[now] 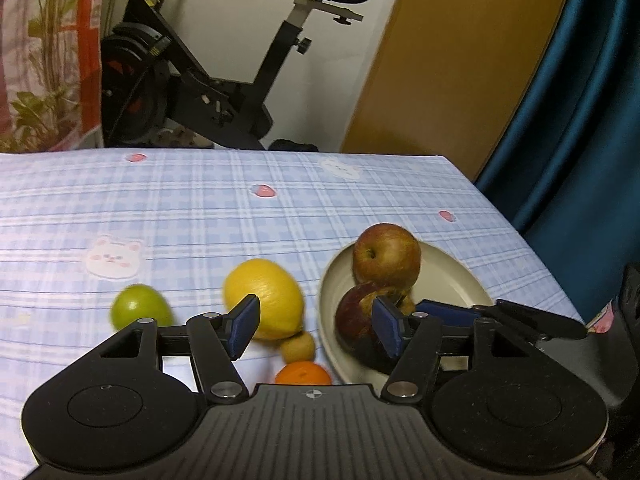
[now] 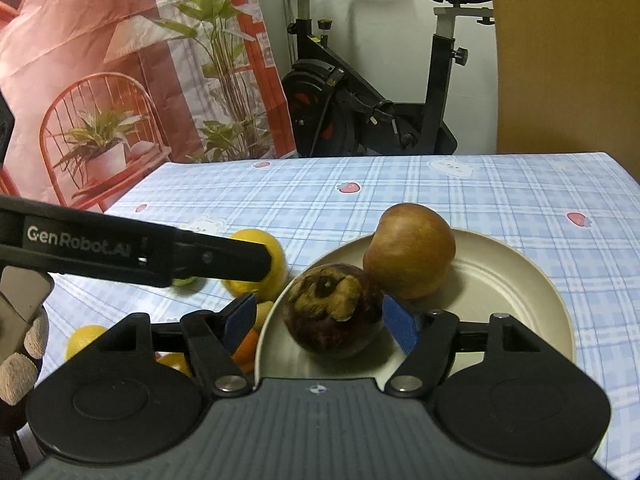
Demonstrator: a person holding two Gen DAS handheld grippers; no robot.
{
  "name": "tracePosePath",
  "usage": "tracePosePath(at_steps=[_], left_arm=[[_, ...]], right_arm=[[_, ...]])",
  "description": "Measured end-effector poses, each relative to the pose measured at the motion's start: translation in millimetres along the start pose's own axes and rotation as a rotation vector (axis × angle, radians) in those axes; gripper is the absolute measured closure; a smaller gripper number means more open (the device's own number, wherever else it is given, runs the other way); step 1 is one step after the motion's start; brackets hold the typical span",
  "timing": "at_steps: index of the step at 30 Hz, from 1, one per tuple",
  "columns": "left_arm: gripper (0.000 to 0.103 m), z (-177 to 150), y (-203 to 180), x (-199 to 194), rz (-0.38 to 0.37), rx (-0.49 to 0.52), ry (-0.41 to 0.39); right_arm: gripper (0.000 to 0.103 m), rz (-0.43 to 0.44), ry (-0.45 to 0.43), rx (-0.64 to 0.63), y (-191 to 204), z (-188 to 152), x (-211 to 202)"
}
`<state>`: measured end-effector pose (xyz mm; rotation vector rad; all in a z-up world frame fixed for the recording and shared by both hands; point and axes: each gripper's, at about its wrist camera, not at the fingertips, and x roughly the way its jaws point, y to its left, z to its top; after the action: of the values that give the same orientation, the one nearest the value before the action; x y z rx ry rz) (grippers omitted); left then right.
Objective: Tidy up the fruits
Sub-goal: 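Lower the mangosteen beside the apple and open the left tool, then withdraw the open left tool away from the plate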
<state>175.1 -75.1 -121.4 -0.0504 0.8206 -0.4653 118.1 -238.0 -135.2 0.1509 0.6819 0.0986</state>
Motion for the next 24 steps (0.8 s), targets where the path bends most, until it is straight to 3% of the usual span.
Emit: tracePosePath(at_steps=[9,24], left_arm=[[0.038,-10,11,-42,0.084,0.014,-0.026],[0.038,-38,59,-109,0.176,-0.169,-0.129]], right_arm=[[0.030,-0.001,-0.034,0.047,9,-3,-26],[0.030,-0.004,-0.084,0.130,9,-13,-59]])
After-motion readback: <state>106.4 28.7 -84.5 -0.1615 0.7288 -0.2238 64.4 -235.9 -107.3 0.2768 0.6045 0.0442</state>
